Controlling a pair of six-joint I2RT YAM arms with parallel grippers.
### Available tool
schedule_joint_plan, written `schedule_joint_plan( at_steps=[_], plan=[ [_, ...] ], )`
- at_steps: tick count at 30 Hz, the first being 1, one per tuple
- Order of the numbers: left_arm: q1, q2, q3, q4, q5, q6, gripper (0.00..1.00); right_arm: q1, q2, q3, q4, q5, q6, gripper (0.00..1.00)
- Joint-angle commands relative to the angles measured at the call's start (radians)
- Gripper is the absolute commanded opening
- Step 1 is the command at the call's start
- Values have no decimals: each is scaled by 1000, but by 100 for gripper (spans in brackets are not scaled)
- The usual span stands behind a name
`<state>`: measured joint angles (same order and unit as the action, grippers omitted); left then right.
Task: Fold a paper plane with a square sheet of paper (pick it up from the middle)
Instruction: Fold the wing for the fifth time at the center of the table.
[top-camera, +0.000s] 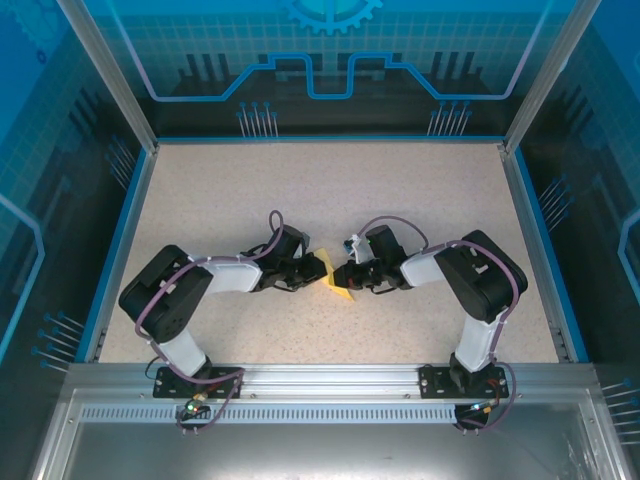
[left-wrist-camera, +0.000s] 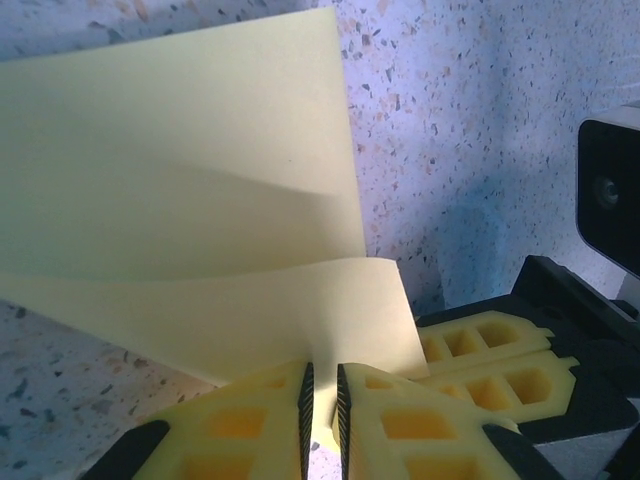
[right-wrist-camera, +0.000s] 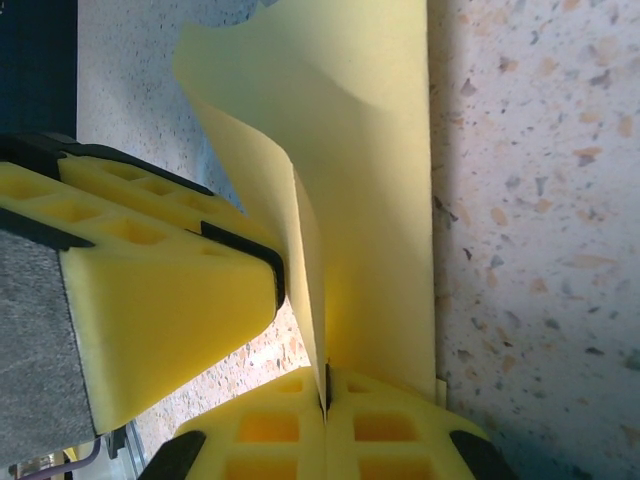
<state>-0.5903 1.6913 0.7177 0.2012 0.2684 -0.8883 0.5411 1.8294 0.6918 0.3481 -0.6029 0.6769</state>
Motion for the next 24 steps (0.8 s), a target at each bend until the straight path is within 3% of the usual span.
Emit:
schedule_joint_plan(
  at_steps=[1,24],
  plan=[
    [-5,31,17,-2,-15,20,16,-11,48,-19,-143,92,-14,6],
    [-6,63,10,-45,-48,11,15,-11,-109,38,-308,47,-60,22]
  ],
)
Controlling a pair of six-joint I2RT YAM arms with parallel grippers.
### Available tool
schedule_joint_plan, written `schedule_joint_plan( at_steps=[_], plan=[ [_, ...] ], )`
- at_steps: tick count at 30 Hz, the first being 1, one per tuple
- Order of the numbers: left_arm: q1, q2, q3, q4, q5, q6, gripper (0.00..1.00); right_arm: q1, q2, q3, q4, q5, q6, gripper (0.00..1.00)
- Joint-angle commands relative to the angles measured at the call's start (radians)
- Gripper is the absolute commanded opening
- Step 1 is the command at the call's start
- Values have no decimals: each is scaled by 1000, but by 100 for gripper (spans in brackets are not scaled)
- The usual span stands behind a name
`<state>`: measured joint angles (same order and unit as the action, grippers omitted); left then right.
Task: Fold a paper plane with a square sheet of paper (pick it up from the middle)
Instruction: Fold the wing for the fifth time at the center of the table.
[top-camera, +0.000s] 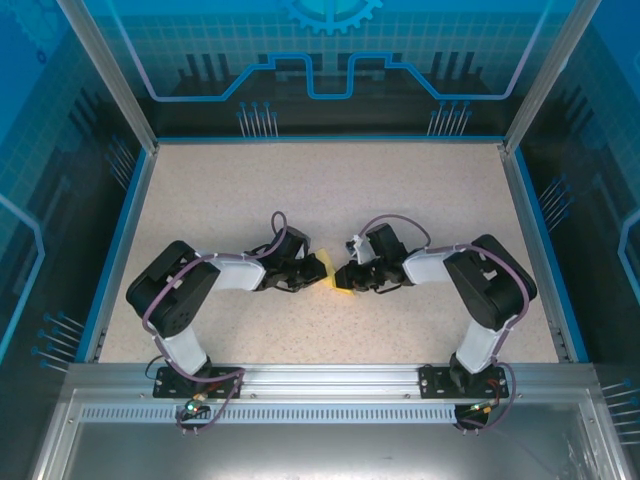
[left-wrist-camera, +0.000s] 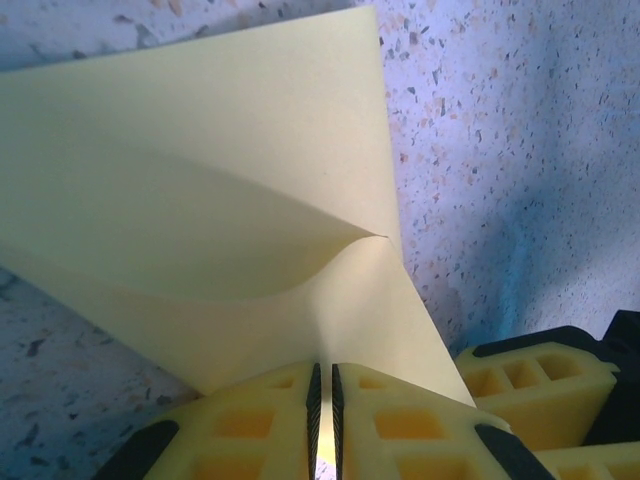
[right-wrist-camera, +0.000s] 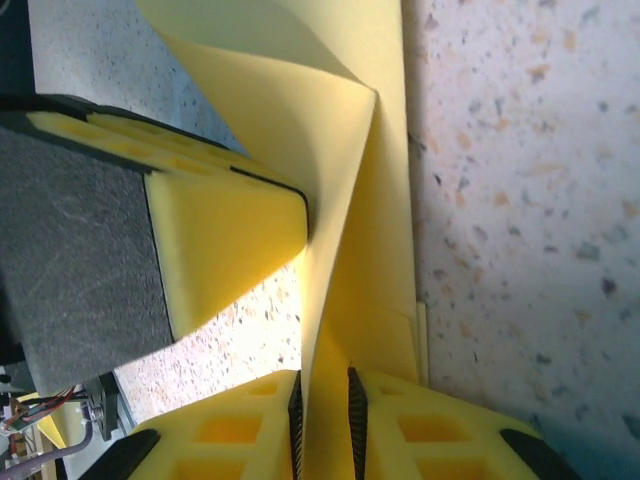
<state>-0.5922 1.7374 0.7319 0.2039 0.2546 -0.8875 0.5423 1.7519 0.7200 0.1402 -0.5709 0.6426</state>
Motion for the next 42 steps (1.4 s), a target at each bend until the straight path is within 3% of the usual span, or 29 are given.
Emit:
schedule_joint_plan(
  at_steps=[1,20,24,37,42],
  plan=[
    [-3,18,-3,-44,-31,10,15,-12,-35,14,-115,16,-29,22],
    [-5,14,-34,-21,-28,4,14,-31,-71,33,-187,-14,-56,25],
    [-5,16,-33,-23,-30,1,14,-29,-65,38,-212,-21,-85,10],
    [-5,17,-24,-35,-34,-2,14,-16,2,77,-307,29,-154,14],
    [-5,14,-20,-44,-36,1,14,-19,-81,91,-342,33,-161,27]
  ],
)
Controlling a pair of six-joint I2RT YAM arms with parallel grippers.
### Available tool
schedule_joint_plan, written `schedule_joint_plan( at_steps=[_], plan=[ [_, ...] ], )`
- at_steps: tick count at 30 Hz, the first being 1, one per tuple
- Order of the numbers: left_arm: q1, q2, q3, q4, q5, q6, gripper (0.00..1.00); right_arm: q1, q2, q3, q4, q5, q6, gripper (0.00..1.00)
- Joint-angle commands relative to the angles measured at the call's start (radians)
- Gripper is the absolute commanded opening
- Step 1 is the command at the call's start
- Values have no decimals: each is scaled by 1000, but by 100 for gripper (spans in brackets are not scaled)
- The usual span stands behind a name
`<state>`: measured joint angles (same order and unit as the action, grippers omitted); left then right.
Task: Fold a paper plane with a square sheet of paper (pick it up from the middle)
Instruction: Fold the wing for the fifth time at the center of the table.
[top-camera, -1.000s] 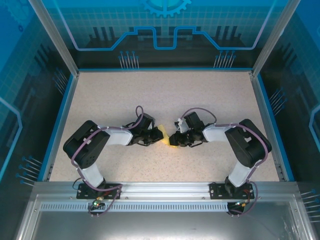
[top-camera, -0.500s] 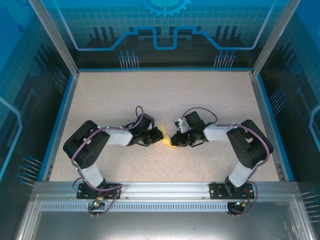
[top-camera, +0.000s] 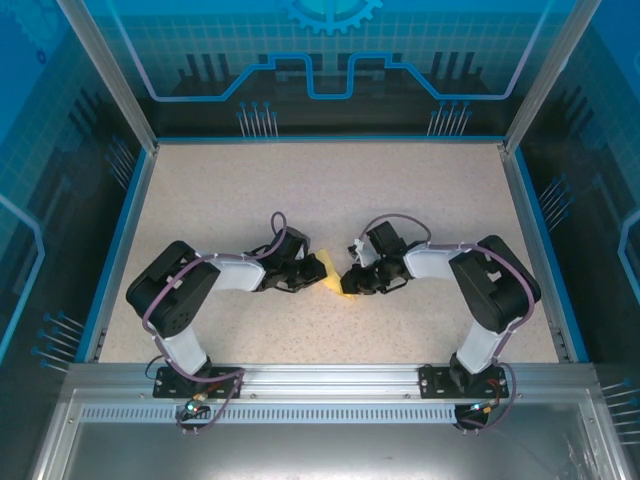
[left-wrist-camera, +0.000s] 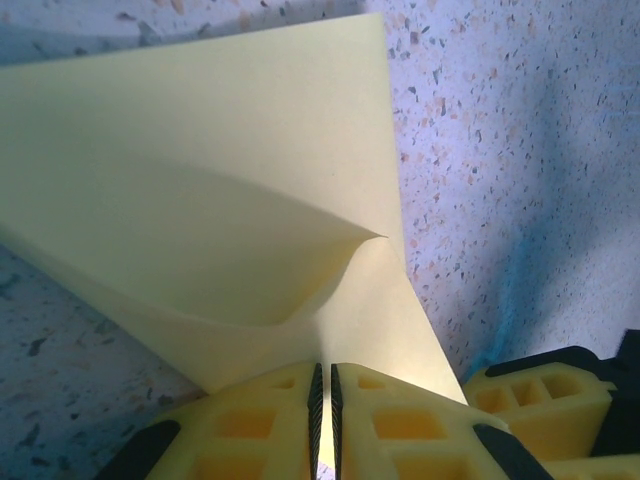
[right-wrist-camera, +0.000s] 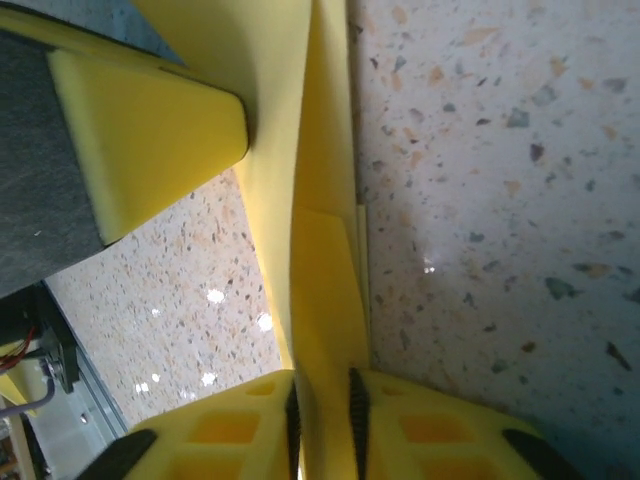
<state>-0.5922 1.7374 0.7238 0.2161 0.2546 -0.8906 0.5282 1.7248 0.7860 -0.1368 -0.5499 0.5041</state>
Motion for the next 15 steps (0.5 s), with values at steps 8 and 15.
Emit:
schedule_joint_plan(
  at_steps=[8,15],
  plan=[
    [-4,7,-14,-58,-34,10,14,-11,-53,63,-122,11,-49,28],
    [-5,2,-12,-61,-32,10,14,0,-29,61,-126,-18,-60,17]
  ],
)
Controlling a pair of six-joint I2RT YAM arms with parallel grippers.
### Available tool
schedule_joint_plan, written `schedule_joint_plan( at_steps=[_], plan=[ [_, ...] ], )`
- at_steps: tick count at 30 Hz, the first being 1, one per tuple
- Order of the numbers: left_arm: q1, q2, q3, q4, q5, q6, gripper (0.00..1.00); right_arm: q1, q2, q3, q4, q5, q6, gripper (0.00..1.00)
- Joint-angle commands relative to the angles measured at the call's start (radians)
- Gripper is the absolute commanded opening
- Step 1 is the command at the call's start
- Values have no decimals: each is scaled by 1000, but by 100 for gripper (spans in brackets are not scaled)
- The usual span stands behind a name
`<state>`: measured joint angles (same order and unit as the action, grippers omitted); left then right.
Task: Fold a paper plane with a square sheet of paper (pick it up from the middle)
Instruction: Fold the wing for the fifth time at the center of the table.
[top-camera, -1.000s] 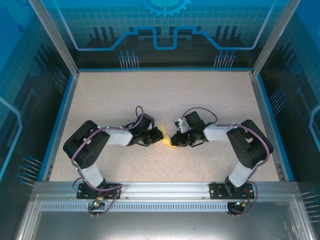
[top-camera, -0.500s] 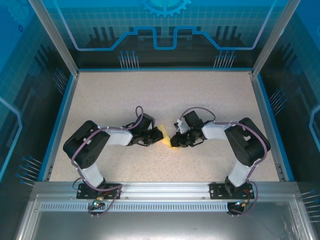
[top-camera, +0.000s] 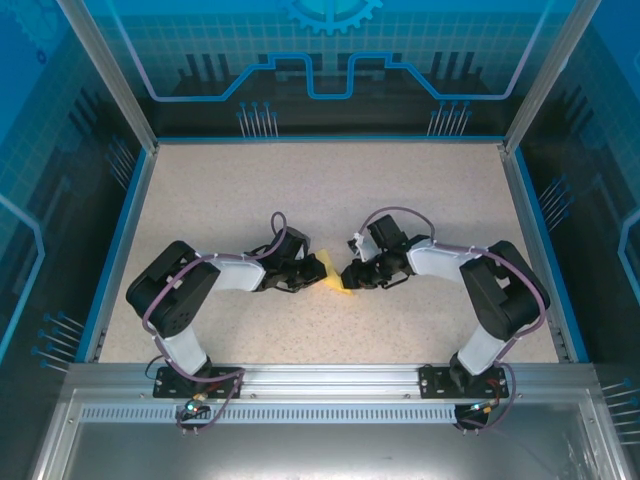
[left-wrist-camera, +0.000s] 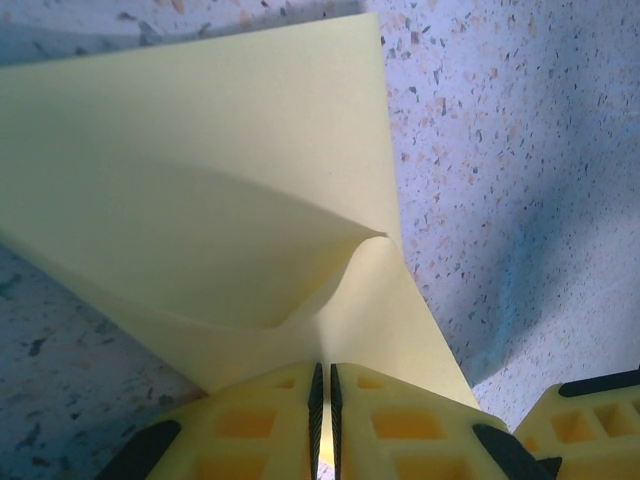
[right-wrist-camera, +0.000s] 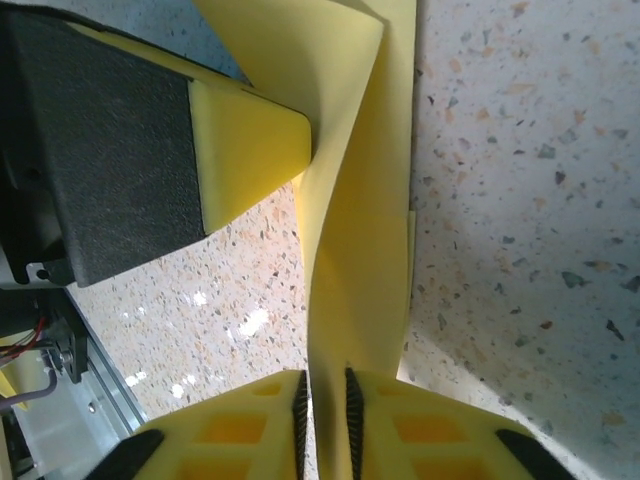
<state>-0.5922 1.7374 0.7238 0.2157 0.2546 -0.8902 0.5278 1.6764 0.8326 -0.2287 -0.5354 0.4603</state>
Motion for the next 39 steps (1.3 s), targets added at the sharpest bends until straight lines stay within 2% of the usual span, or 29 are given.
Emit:
schedule_joint_plan(
  at_steps=[1,11,16,21,26,32,39],
  plan=[
    [-5,1,-13,-61,-32,9,14,1,26,15,-35,-36,-17,15],
    [-5,-13,-17,-68,-38,6,14,12,78,10,-2,-33,-22,5],
    [-6,-13,-18,-67,-38,4,14,14,95,19,3,-56,-37,5],
    [-5,-21,-13,-58,-26,1,15,17,57,12,31,-66,-36,10],
    [-6,-138,-2,-85,-22,9,22,31,-9,28,-38,45,-109,8],
    [-4,-328,-36,-212,-132,32,28,92,-87,42,-89,231,-289,3],
    [1,-340,-80,-226,-158,17,30,189,-125,24,12,366,-448,5]
  ],
)
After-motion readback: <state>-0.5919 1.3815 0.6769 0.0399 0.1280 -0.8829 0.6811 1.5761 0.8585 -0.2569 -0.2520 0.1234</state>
